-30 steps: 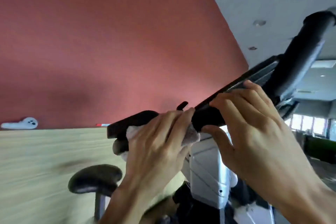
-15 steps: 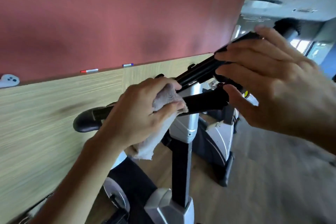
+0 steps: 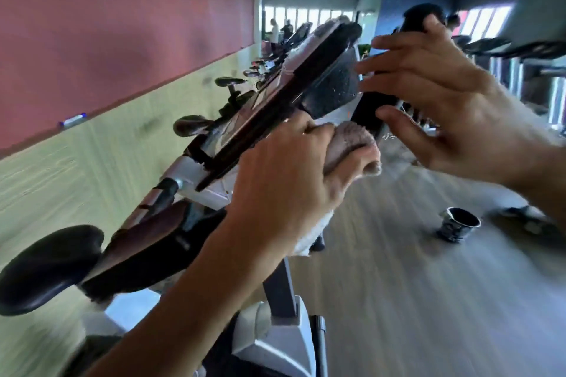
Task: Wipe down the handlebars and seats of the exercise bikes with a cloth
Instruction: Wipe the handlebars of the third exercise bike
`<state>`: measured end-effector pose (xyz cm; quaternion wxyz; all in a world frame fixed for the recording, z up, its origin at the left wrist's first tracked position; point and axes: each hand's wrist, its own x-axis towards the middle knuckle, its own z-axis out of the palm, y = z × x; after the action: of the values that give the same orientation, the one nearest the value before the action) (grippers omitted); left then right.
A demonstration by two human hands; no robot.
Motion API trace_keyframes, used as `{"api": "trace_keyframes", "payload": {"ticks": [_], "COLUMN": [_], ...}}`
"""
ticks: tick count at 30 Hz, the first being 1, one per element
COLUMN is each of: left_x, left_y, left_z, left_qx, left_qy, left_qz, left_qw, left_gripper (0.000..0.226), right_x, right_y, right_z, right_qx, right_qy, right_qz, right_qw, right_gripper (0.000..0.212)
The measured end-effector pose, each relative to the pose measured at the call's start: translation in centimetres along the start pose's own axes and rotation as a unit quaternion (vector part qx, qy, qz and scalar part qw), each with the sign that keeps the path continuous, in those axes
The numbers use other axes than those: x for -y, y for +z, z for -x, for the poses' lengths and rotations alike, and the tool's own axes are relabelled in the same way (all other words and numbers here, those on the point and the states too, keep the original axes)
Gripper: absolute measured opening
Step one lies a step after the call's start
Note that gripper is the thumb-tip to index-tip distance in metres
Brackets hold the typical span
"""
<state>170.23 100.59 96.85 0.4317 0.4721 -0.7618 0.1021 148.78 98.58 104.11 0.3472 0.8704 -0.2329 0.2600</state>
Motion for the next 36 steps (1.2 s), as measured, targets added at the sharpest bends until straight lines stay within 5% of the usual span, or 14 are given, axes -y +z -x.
{"api": "trace_keyframes", "payload": {"ticks": [4, 11, 21, 27, 36], "left_x": [-0.5, -0.6, 1.5, -0.9, 5.1], "left_y": [1.5, 1.7, 0.2, 1.7, -1.0], "left_z": [1.1, -0.2, 2.3, -0.2, 5.7], "left_qx": [-0.038, -0.075, -0.032, -0.105, -0.014], "left_qy": [0.048, 0.094, 0.090, 0.102, 0.088], "left_qz": [-0.144, -0.139, -0.159, -0.201, -0.180], "left_qw": [0.988, 0.983, 0.983, 0.969, 0.980], "left_gripper": [0.058, 0.048, 0.049, 0.049, 0.051], "right_x": [0.7, 1.9, 3.4, 3.6, 5.5], "right_y": [0.1, -0.7, -0.2, -0.3, 0.3], "right_z": [0.0, -0.5, -0.5, -0.5, 0.1], "right_qx": [0.010, 0.016, 0.003, 0.006, -0.003], "right_qy": [0.033, 0.079, 0.125, 0.131, 0.150], "right_qz": [-0.005, -0.010, 0.002, 0.012, -0.008], "right_qw": [0.999, 0.997, 0.992, 0.991, 0.989], "right_gripper": [0.030, 0.030, 0.029, 0.029, 0.027]}}
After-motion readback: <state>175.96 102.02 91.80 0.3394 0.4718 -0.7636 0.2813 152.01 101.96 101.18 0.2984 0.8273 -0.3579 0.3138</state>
